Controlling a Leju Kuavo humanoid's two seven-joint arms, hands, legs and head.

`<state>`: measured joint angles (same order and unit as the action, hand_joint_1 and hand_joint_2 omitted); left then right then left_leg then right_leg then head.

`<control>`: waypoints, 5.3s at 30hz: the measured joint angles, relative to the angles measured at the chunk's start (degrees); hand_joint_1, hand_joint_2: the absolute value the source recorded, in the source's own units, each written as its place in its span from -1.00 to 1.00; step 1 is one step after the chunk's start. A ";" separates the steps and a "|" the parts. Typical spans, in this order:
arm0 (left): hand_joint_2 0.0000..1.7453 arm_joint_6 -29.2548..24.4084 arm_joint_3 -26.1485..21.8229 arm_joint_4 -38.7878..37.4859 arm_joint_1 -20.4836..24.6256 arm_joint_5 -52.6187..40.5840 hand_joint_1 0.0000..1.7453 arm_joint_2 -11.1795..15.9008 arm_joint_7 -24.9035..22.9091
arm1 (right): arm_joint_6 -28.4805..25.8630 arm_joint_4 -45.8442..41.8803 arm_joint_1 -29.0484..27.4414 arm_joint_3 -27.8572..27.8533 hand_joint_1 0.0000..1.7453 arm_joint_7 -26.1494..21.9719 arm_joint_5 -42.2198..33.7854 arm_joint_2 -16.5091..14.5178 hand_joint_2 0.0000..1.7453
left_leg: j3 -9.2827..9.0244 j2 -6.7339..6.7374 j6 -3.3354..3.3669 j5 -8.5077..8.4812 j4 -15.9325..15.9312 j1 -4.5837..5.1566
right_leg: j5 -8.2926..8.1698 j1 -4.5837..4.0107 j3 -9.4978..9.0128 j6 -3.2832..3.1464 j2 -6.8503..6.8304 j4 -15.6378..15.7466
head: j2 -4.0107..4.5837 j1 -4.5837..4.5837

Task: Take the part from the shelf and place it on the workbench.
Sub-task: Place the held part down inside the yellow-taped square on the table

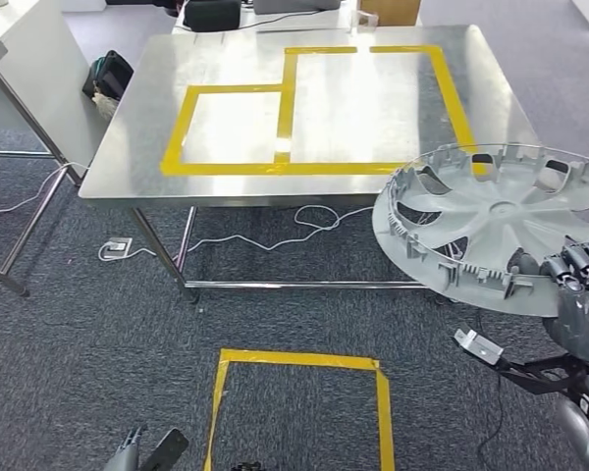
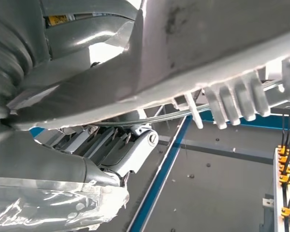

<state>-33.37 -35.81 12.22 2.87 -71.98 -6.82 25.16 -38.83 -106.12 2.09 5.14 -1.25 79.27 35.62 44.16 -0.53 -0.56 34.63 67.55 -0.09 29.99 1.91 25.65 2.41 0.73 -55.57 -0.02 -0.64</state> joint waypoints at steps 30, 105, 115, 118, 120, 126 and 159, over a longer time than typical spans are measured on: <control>1.00 0.78 -3.46 -0.28 -0.09 4.15 -1.00 4.12 0.13 | 2.35 10.29 13.66 14.69 1.00 1.43 4.62 -6.79 1.00 | -5.94 -1.96 2.06 -13.52 -10.59 1.26 | -1.96 -1.64 7.15 0.34 0.13 -3.07 | -0.01 0.09; 1.00 1.27 -3.10 -0.46 1.08 -0.59 -1.00 4.84 -1.39 | 4.14 15.03 21.60 20.79 1.00 3.83 4.07 -9.71 1.00 | -7.99 -0.89 1.08 -12.58 -11.23 0.66 | -3.28 -1.96 7.25 0.16 -0.17 -2.17 | -0.01 0.26; 1.00 1.19 -0.81 -0.46 1.18 -3.26 -1.00 4.18 -2.27 | 5.99 15.55 22.04 21.18 1.00 5.46 4.22 -10.69 1.00 | -7.97 -0.90 0.84 -12.64 -11.23 0.74 | -3.38 -1.89 7.15 0.08 -0.22 -2.10 | -0.01 0.29; 1.00 0.99 -0.61 -0.46 0.96 -2.57 -1.00 4.07 -2.26 | 6.64 15.55 20.86 20.35 1.00 7.49 4.50 -10.53 1.00 | -7.98 -0.91 0.85 -12.64 -11.19 0.77 | -3.42 -1.84 7.10 0.11 -0.25 -2.01 | -0.01 0.30; 1.00 0.74 -0.63 -0.46 0.68 -2.15 -1.00 4.05 -2.26 | 6.52 15.35 19.07 19.24 1.00 8.43 4.52 -10.11 1.00 | -7.97 -0.91 0.87 -12.64 -11.16 0.79 | -3.44 -1.82 7.07 0.12 -0.27 -1.97 | -0.01 0.29; 1.00 -0.24 -0.67 -0.46 -0.16 -0.98 -1.00 4.07 -2.04 | 5.97 14.16 11.52 13.90 1.00 9.81 5.15 -8.78 1.00 | -7.97 -0.92 0.99 -12.54 -11.15 0.84 | -3.43 -1.77 7.03 0.14 -0.28 -1.88 | -0.01 0.30; 1.00 -0.93 -2.00 -0.46 -0.67 -0.41 -1.00 4.81 -5.52 | 10.70 16.48 7.59 4.50 1.00 8.96 1.48 -6.89 1.00 | -7.97 -0.90 1.05 -12.56 -11.15 0.86 | -3.45 -1.76 7.02 0.18 -0.25 -1.87 | -0.01 0.30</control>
<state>-34.30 -37.81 11.76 2.20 -72.39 -2.01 19.64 -28.13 -89.65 9.69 9.65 7.71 80.74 28.72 36.19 -1.43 0.49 22.07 56.40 0.77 26.53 0.16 32.67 2.59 0.48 -57.44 -0.02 -0.34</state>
